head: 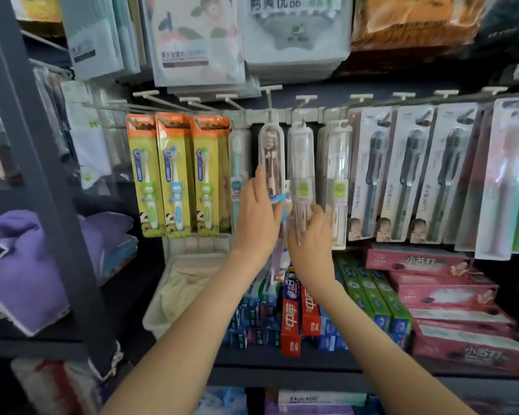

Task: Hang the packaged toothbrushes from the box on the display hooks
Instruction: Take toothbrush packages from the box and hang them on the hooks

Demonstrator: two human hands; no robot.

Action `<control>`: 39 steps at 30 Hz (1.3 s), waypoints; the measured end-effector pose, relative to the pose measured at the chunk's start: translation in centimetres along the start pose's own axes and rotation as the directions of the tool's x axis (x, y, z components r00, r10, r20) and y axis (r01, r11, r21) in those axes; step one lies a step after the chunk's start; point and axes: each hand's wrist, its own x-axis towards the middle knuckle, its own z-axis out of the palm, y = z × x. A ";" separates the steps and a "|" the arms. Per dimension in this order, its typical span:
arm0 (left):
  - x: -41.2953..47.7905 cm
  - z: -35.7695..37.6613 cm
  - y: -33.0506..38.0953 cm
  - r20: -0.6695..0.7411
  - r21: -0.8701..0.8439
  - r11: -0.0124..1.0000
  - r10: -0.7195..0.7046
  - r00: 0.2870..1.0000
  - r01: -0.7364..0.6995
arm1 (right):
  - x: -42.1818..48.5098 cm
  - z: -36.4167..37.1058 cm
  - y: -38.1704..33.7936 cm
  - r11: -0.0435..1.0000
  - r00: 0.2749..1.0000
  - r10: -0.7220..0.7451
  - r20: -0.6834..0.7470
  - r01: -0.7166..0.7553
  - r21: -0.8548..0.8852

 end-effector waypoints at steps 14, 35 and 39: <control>-5.2 0.3 -5.9 0.166 0.004 1.000 -0.009 0.986 0.008 | -2.7 4.1 1.0 0.949 0.931 0.237 0.278 -0.284 0.141; -8.7 0.2 -5.2 0.265 0.013 0.998 0.061 0.962 -0.067 | -7.4 -2.5 -1.9 0.900 0.928 0.300 0.222 -0.353 0.256; -8.3 -0.8 -4.5 0.207 0.023 0.994 0.100 0.973 -0.107 | -7.4 -4.2 -3.1 0.921 0.967 0.215 0.140 -0.248 0.301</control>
